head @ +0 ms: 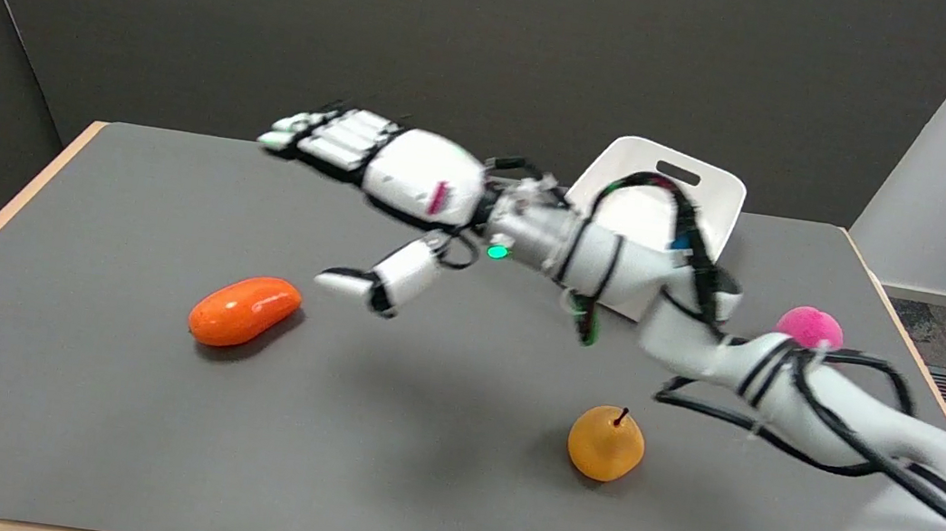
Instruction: Pick up mango.
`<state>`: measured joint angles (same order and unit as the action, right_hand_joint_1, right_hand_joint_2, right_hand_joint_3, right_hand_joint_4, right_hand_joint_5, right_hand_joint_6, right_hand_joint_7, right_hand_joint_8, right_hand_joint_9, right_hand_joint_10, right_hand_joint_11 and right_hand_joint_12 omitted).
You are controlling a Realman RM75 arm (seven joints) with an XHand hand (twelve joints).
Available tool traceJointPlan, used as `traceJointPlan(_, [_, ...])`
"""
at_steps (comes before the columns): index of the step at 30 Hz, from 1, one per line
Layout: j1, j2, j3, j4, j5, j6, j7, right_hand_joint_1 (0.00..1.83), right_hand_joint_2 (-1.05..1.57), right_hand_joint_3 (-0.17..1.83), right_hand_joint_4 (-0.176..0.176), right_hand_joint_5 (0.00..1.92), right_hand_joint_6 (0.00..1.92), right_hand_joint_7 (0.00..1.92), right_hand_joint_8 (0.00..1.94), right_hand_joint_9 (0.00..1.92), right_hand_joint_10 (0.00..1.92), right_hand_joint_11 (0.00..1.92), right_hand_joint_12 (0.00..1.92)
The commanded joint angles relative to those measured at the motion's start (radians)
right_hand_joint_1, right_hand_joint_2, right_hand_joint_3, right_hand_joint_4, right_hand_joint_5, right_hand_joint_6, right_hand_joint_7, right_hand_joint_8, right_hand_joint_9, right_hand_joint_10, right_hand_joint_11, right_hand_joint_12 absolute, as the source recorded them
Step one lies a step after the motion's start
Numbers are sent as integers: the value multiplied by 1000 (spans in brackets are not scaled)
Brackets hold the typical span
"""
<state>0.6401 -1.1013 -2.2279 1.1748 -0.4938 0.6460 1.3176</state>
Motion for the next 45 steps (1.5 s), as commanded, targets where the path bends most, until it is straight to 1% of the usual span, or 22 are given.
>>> traceJointPlan(1, [138, -387, -207, -293, -124, -172, -20, 480, 547, 1006, -12, 93, 191, 102, 110, 90, 172, 0, 464])
traceJointPlan(5, [153, -449, -220, -385, -124, -194, -48, 486, 558, 1013, -8, 88, 216, 100, 133, 86, 194, 0, 477])
traceJointPlan(8, [153, -473, -224, -434, -118, -226, -90, 491, 559, 1013, -7, 87, 222, 99, 133, 86, 193, 0, 478])
traceJointPlan(11, [148, -492, -225, -463, -116, -261, -99, 368, 537, 960, -5, 58, 266, 71, 194, 34, 293, -1, 580])
traceJointPlan(13, [143, -499, -227, -478, -116, -274, -99, 537, 541, 1002, 0, 93, 166, 97, 47, 92, 163, -1, 472])
traceJointPlan(16, [137, -515, -227, -506, -116, -292, -101, 580, 507, 981, -1, 87, 160, 91, 33, 84, 174, -1, 483])
traceJointPlan(21, [137, -528, -221, -541, -112, -346, -153, 614, 493, 971, 0, 85, 157, 91, 17, 81, 157, -1, 487])
traceJointPlan(23, [137, -529, -217, -556, -98, -363, -171, 458, 531, 967, 3, 47, 236, 50, 140, 29, 255, -1, 568])
traceJointPlan(24, [138, -530, -216, -567, -86, -368, -178, 424, 538, 966, 4, 38, 252, 42, 165, 17, 274, -1, 587])
traceJointPlan(30, [142, -539, -213, -618, -34, -372, -219, 445, 540, 971, 10, 32, 247, 42, 162, 12, 262, -1, 594])
traceJointPlan(37, [140, -544, -204, -641, -30, -379, -232, 541, 572, 972, 9, 23, 260, 24, 182, -1, 292, -1, 616])
traceJointPlan(45, [129, -544, -192, -644, -29, -387, -232, 577, 578, 978, 12, 22, 251, 27, 177, 1, 291, -1, 641])
